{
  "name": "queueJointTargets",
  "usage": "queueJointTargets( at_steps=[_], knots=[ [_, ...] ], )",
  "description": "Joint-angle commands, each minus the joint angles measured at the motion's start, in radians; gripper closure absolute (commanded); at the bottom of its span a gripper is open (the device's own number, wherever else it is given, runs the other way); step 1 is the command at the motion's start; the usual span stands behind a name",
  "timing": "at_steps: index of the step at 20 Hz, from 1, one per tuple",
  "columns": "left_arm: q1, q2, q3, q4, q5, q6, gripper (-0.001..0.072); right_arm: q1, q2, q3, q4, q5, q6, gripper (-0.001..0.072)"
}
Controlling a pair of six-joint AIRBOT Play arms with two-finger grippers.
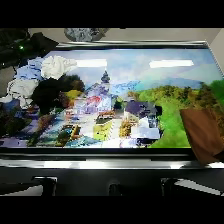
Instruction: Fold the shirts.
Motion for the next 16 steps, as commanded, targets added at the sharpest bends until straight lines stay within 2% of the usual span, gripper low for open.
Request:
queueJointTargets(
  at_steps=[1,2,3,4,7,9,10,11,12,14,16],
  knots=[
    [0.0,0.0,0.0,0.0,0.0,0.0,0.0678,-0.003,0.005,-0.016,-0.032,-0.026,-0.004,0.0661],
    [0.0,0.0,0.0,0.0,0.0,0.0,0.0678,-0.003,0.005,-0.016,-0.032,-0.027,-0.003,0.0551],
    [0.0,0.0,0.001,0.0,0.0,0.0,0.0678,-0.003,0.005,-0.01,-0.032,-0.026,-0.017,0.0269],
    [0.0,0.003,0.001,0.0,0.0,0.0,0.0678,0.0,0.006,0.013,-0.029,-0.017,-0.057,0.0108],
    [0.008,0.024,0.024,0.0,-0.003,0.001,0.0679,0.0,0.052,0.189,0.026,-0.001,-0.027,0.0091],
    [0.02,0.031,0.08,0.005,-0.032,0.001,0.068,0.0,0.106,0.37,0.104,-0.096,0.014,0.0097],
    [0.021,0.03,0.117,0.041,-0.048,0.0,0.068,0.007,0.134,0.461,0.175,-0.188,0.023,0.0133],
    [0.013,0.027,0.152,0.122,-0.052,-0.005,0.068,0.032,0.163,0.534,0.226,-0.284,0.004,0.0213],
    [-0.005,0.026,0.172,0.235,-0.052,-0.034,0.0681,0.089,0.192,0.592,0.249,-0.36,-0.041,0.0252],
    [-0.064,0.013,0.175,0.561,-0.1,-0.146,0.0681,0.282,0.242,0.642,0.234,-0.431,-0.134,0.0248],
    [-0.121,-0.033,0.169,0.829,-0.279,-0.24,0.0649,0.521,0.238,0.636,0.139,-0.333,-0.125,0.0248]
  ],
)
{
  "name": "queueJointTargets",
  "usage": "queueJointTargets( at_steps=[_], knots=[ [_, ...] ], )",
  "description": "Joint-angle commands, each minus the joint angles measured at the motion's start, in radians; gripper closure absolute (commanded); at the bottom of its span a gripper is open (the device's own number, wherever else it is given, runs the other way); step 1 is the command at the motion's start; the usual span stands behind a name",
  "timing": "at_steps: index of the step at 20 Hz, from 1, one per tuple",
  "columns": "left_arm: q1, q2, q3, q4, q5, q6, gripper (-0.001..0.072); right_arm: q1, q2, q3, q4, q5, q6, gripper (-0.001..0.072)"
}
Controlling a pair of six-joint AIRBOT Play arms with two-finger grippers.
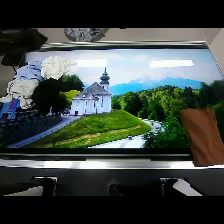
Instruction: Fold the shirts.
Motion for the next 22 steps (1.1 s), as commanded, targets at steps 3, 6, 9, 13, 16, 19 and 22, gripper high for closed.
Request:
queueJointTargets(
  at_steps=[3,6,9,13,16,19,22],
  knots=[
    [-0.086,-0.09,-0.153,0.399,-0.453,-0.123,0.0149,0.577,-0.071,-0.01,-0.214,0.267,0.041,0.0183],
    [-0.089,0.012,-0.51,0.274,-0.364,-0.09,0.0151,0.729,-0.156,-0.103,-0.24,0.384,0.068,0.0152],
    [-0.089,0.11,-0.715,0.272,-0.192,-0.153,0.0151,0.765,-0.182,-0.122,-0.29,0.35,0.148,0.0152],
    [-0.089,0.109,-0.719,0.272,-0.191,-0.153,0.0151,0.763,-0.182,-0.122,-0.296,0.373,0.14,0.0153],
    [-0.089,0.105,-0.719,0.272,-0.191,-0.153,0.015,0.763,-0.182,-0.122,-0.296,0.372,0.14,0.0153],
    [-0.089,0.105,-0.719,0.272,-0.191,-0.153,0.015,0.763,-0.182,-0.122,-0.296,0.372,0.14,0.0153],
    [-0.089,0.105,-0.719,0.272,-0.191,-0.153,0.015,0.763,-0.182,-0.122,-0.296,0.372,0.14,0.0153]
  ],
)
